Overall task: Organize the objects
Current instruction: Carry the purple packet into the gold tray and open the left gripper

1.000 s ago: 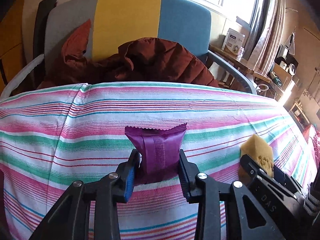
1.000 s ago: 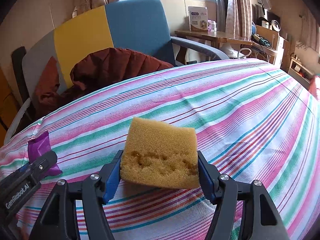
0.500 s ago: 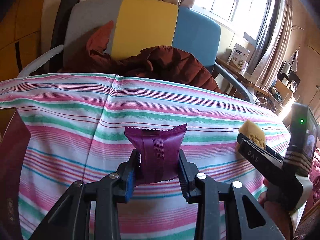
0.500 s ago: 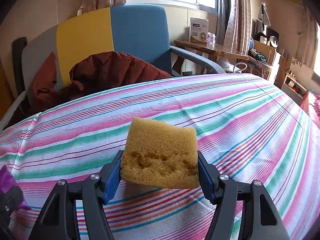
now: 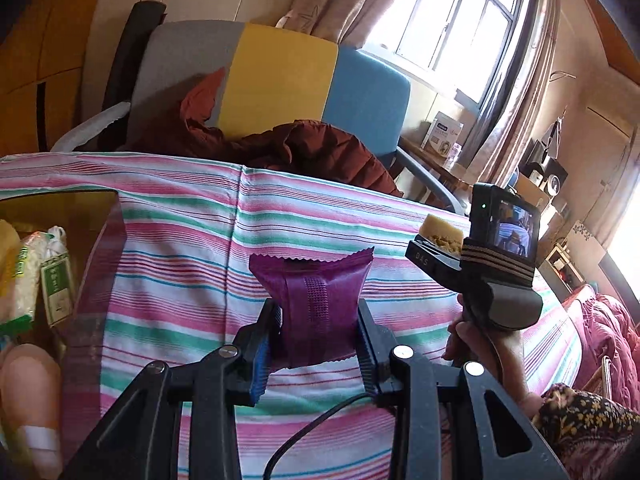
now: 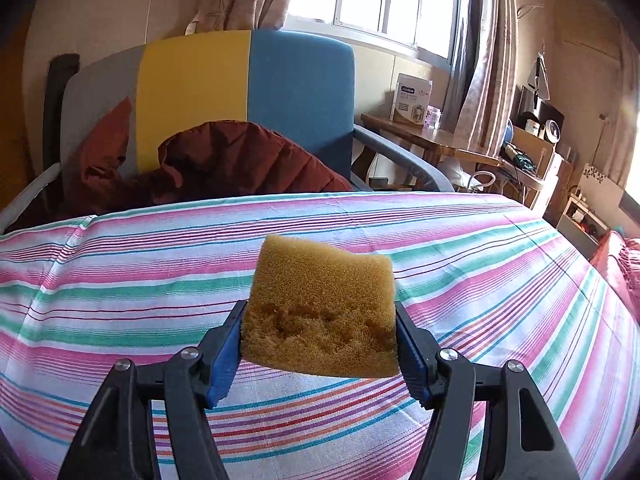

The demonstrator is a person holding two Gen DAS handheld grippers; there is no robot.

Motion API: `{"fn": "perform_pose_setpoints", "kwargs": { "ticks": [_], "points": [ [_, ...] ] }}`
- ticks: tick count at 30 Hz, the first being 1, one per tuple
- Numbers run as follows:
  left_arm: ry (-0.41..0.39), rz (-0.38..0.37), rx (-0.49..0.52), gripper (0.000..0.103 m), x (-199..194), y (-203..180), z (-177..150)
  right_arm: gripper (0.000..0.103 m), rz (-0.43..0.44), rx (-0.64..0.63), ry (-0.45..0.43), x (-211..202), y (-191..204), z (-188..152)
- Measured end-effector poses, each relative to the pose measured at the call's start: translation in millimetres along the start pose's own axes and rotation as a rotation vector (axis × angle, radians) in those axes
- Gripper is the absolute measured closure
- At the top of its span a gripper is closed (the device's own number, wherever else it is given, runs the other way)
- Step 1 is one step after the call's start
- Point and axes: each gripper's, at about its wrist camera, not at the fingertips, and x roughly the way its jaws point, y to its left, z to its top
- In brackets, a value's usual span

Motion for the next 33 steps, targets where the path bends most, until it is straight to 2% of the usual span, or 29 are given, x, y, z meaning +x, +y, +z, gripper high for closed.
{"fn": "perform_pose_setpoints", "kwargs": {
  "ticks": [10,16,24,29,33],
  "points": [
    [-0.028,0.094,-0.125,0.067,-73.6,78.0,-13.4,0.035,0.049,-0.033,-0.011,-17.1,2.5,-5.8],
    [-0.012,0.142,-0.234,0.067,-97.9,135.3,-28.5,0.035,0.083,-0.098,-0.037,-38.6,15.6,-14.7],
    [0.028,0.125,-0.361,0.067,-101.0,176.6,-48.9,0.035,0.074,-0.172,-0.055,-51.8,31.5,-22.6],
    [0.041,0.123,-0.365,0.067,-102.5,185.4,-50.4,0.035,0.061,-0.181,-0.058,-55.4,32.9,-24.8],
    [0.097,0.192,-0.333,0.067,-98.8,191.9,-47.0,0.034,0.056,-0.187,-0.063,-58.4,34.0,-26.4]
  ]
}}
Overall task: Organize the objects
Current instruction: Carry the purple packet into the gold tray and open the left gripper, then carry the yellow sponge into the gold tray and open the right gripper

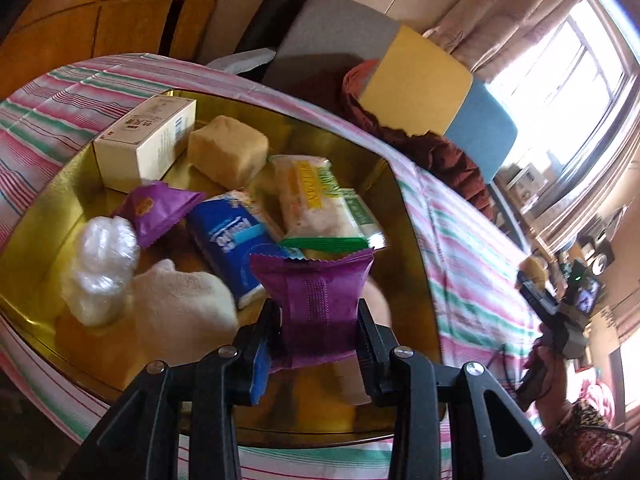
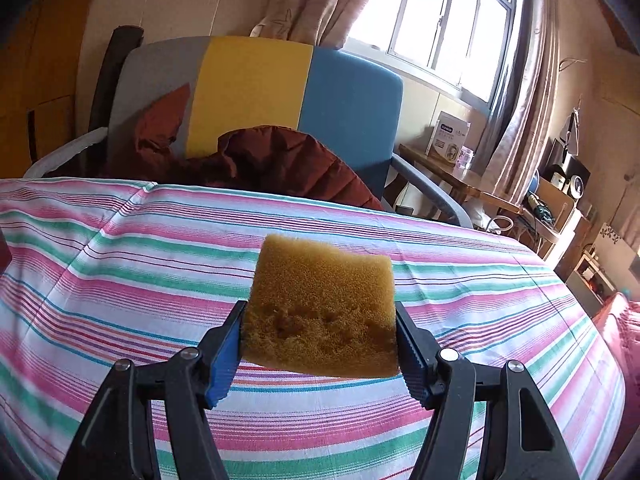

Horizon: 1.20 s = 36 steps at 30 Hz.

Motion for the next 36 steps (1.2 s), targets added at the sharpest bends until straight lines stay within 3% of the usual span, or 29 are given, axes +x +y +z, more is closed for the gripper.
{"fn": "perform_pose_setpoints", "kwargs": {
  "ticks": [4,10,14,26,31,36],
  "points": [
    [0.013,0.046,0.006,0.067,0.1,5.7,3.3,0.034,0.0,-0.008,0.0,-1.2,1.9,-0.6],
    [-0.005,0.092,0.031,0.057,-1.5,-0.4,-1.9,0.034,-0.002,-0.012,0.002,-1.4,1.7,-2.1],
    [-0.034,0.092,0.041,0.057,-8.9,-3.1,-7.2,0.034,0.002,-0.004,0.0,-1.5,-0.8,-2.0],
    [-0.155,0.126,-0.068,0.057,-44.3,13.4,-6.2,0.034,0.022,-0.018,0.026,-3.1,2.2,0.9],
    [-0.15,0.115,-0.073,0.056,-46.9,15.7,-8.6,0.034,0.181,0.081,0.081,-20.6,5.0,3.7],
    [-0.115,0.092,-0.049,0.056,-40.9,7.4,-15.3,0.035,0.392,0.062,0.103,-53.3,45.1,17.9]
  ]
}}
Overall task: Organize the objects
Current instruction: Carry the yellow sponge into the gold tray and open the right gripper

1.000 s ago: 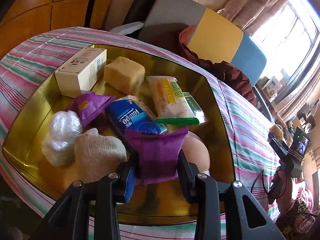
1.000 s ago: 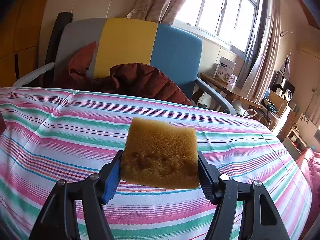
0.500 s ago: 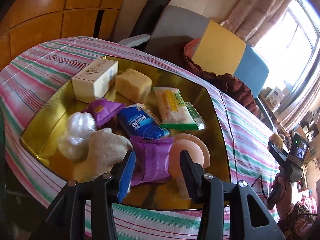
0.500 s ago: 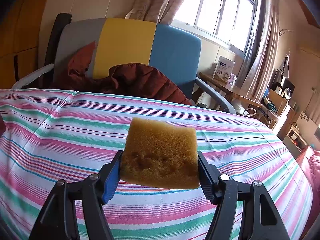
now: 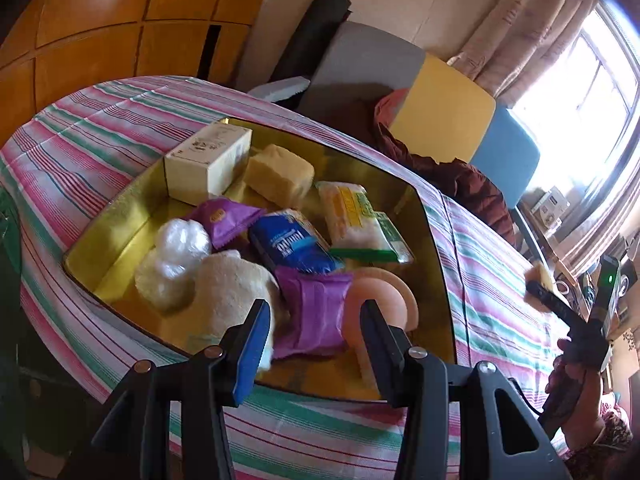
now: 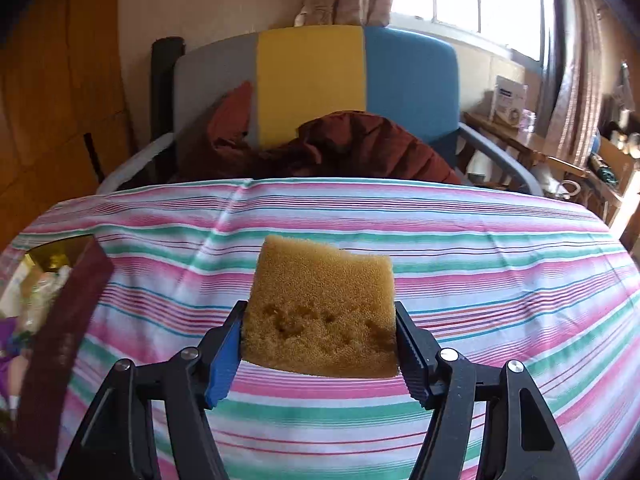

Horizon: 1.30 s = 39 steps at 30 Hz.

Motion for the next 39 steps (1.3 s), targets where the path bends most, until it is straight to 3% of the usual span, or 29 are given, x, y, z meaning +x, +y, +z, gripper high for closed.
{"fn": "perform_pose_setpoints", "kwargs": {
  "ticks": [7,11,15,18,22,26,28,31,34,39],
  "points": [
    [-0.018,-0.016,0.024,0.056,-8.7,-6.7,-4.0,0.035,0.231,-0.199,-0.017,-22.4,105.0,18.5],
    [-0.029,-0.004,0.01,0.056,-15.7,0.0,-3.0,0.034,0.372,-0.259,0.02,-23.5,161.8,25.7],
    [-0.027,0.008,-0.027,0.056,-20.0,12.2,-1.4,0.034,0.446,-0.36,0.05,-20.3,222.3,26.7],
    [-0.033,0.022,-0.054,0.056,-23.4,23.2,0.7,0.034,0.506,-0.419,0.102,-10.9,261.0,26.9],
    [-0.039,0.038,-0.094,0.056,-25.7,36.9,3.5,0.034,0.58,-0.43,0.256,15.7,303.5,25.2],
    [-0.038,0.043,-0.114,0.056,-26.8,45.0,4.4,0.034,0.574,-0.384,0.418,53.3,324.7,15.0],
    [-0.04,0.042,-0.117,0.056,-27.4,47.1,5.2,0.034,0.517,-0.374,0.449,65.2,327.3,10.9],
    [-0.043,0.039,-0.118,0.056,-28.0,48.1,6.0,0.034,0.392,-0.367,0.418,76.5,318.0,11.6],
    [-0.036,0.033,-0.112,0.056,-25.9,46.2,5.8,0.032,0.407,-0.315,0.399,79.2,301.1,17.6],
    [-0.031,0.04,-0.086,0.056,-23.6,40.1,5.0,0.019,0.425,-0.263,0.311,54.6,277.3,22.1]
  ]
}}
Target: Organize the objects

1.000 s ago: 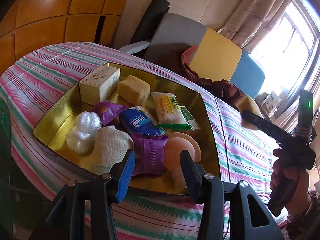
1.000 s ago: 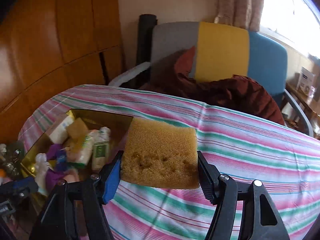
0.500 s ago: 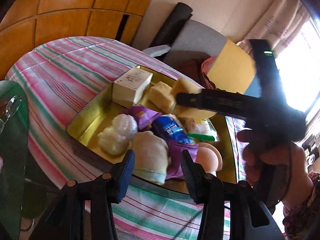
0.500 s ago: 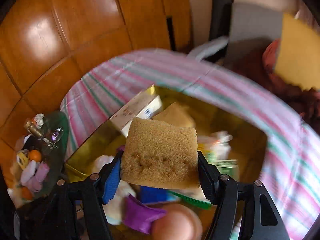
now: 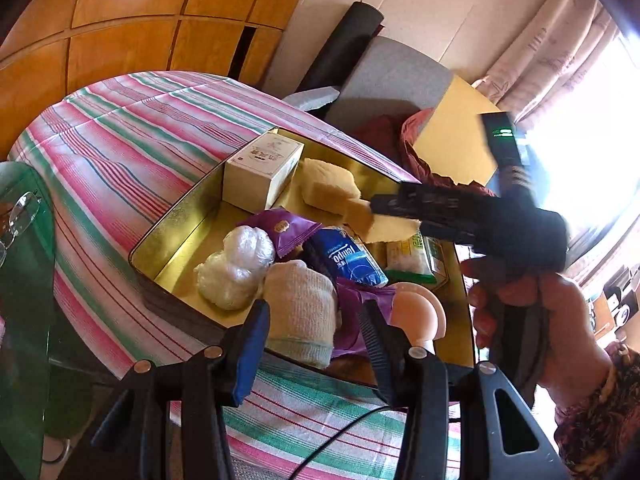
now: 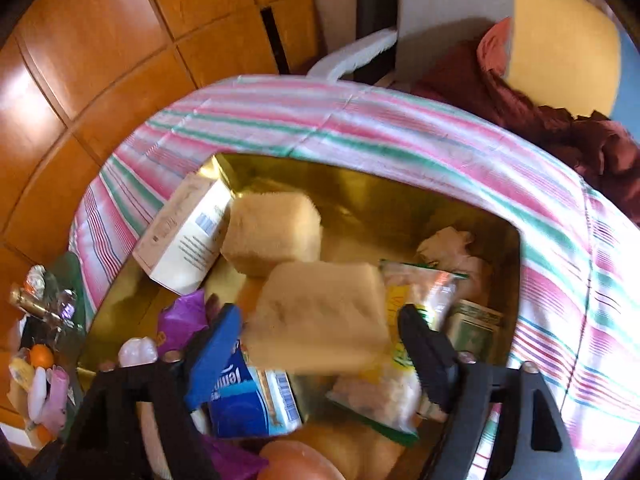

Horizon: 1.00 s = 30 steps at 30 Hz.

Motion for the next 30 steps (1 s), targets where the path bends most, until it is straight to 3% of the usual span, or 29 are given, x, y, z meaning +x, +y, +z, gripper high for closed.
{"fn": "perform_pose_setpoints", "kwargs": {
  "ticks": [5,12,18,23,30],
  "points": [
    [0.043,0.022,-0.012,0.056,3.6,-5.9,1.4,0.018,-0.011,0.077,-0.097,-34.4,-18.3,-10.6],
    [0.08,0.065,0.006,0.056,4.5,-18.1,1.0,0.018,-0.071,0.061,-0.111,-61.5,-16.1,-35.1],
    [0.024,0.117,0.073,0.056,-5.5,-26.5,5.5,0.012,-0.133,0.032,-0.128,-81.8,-2.4,-56.0],
    [-0.031,0.217,0.137,0.056,-13.0,-32.8,14.3,0.004,-0.184,0.026,-0.133,-93.4,6.7,-67.8],
    [-0.076,0.218,0.128,0.056,-26.6,-29.8,21.3,0.0,-0.242,0.009,-0.137,-104.6,19.4,-81.1]
  ]
}}
